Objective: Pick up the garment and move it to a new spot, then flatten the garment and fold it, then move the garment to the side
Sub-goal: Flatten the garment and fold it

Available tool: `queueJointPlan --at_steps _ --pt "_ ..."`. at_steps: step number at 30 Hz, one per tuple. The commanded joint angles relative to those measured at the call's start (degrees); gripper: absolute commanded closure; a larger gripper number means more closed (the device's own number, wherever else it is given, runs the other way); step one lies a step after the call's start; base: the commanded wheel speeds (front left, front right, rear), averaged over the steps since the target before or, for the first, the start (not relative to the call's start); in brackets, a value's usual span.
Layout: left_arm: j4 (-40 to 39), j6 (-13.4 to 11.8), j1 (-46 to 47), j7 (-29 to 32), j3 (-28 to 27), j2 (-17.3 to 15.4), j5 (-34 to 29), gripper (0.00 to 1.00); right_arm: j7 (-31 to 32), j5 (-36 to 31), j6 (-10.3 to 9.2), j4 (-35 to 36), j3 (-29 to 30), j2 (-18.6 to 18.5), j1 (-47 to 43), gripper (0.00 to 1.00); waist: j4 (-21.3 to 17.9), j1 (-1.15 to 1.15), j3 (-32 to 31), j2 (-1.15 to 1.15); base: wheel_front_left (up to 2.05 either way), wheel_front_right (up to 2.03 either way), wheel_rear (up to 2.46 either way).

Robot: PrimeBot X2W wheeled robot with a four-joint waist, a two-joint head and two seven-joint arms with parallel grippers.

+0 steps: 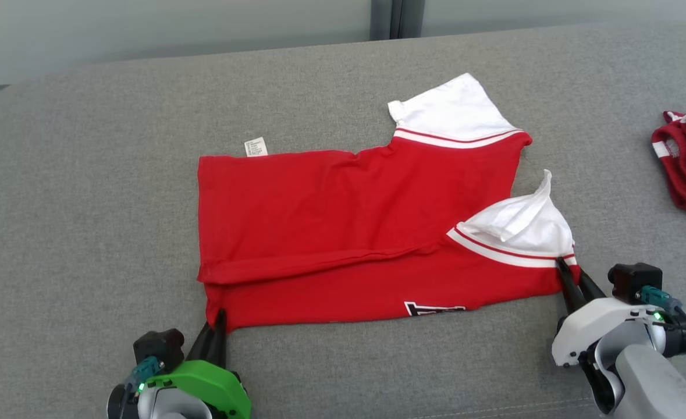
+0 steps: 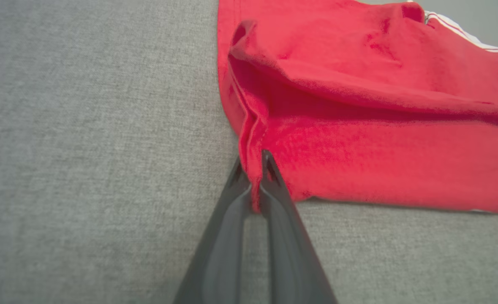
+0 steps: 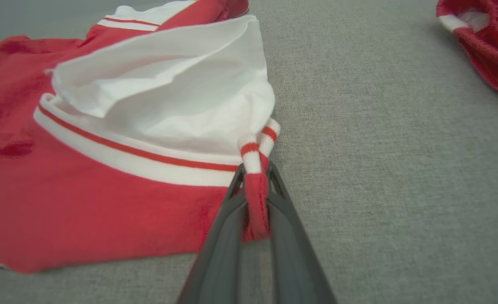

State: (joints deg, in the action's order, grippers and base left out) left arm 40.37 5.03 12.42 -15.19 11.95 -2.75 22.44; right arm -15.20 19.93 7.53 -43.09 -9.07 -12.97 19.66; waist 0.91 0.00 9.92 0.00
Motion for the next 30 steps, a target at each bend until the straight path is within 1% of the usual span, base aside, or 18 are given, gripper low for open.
queueJointPlan --at_steps 1,7,13,18,26,27,28,29,30 --pt "0.65 0.14 -1.17 0.12 -0.03 -0.3 0.35 1.0 0.12 0.29 -0.1 -0.26 0.17 0.04 -1.09 1.0 -0.21 0.0 -1.43 0.0 0.0 0.0 0.0" --pt "2.36 0.63 -4.32 0.12 -1.69 -0.38 -2.78 1.0 0.11 0.86 -0.1 -0.73 0.94 0.82 -4.27 1.0 -0.32 0.0 -6.28 0.0 0.0 0.0 0.0" --pt "2.92 1.29 -7.49 0.11 -4.03 -0.41 -4.83 1.0 0.08 1.59 -0.11 -0.32 1.61 0.09 -7.89 1.0 -0.43 0.0 -10.42 0.0 0.0 0.0 0.0" --pt "3.67 1.66 -9.98 0.08 -4.75 -0.43 -6.32 1.0 0.07 2.55 -0.12 0.36 1.22 -0.55 -10.44 1.0 -0.34 0.0 -12.71 0.0 0.0 0.0 0.0" --pt "7.24 2.05 -11.78 0.09 -4.36 -0.51 -5.59 1.0 0.06 3.59 -0.13 0.38 0.45 -1.74 -13.89 1.0 0.2 0.0 -13.98 0.0 0.0 0.0 0.0" --pt "7.48 2.0 -11.74 0.09 -4.32 -0.52 -5.63 1.0 0.06 3.7 -0.14 0.16 0.69 -1.81 -13.92 0.6 0.23 0.0 -13.87 0.0 0.0 0.0 0.0" --pt "7.64 2.01 -11.58 0.11 -4.19 -0.52 -5.84 0.99 0.06 3.67 -0.15 -0.17 0.69 -1.7 -13.88 0.0 0.28 0.0 -13.71 0.0 0.0 0.0 0.0" --pt "7.54 2.04 -11.32 0.12 -4.1 -0.52 -6.02 0.59 0.06 3.56 -0.12 -0.09 0.84 -1.57 -13.52 0.0 0.33 0.0 -13.5 0.0 0.0 0.0 0.0" --pt "7.14 2.07 -11.04 0.12 -4.07 -0.49 -6.22 0.0 0.07 3.27 -0.1 0.15 0.98 -1.43 -13.08 0.0 0.42 0.0 -13.27 0.0 0.0 0.0 0.0"
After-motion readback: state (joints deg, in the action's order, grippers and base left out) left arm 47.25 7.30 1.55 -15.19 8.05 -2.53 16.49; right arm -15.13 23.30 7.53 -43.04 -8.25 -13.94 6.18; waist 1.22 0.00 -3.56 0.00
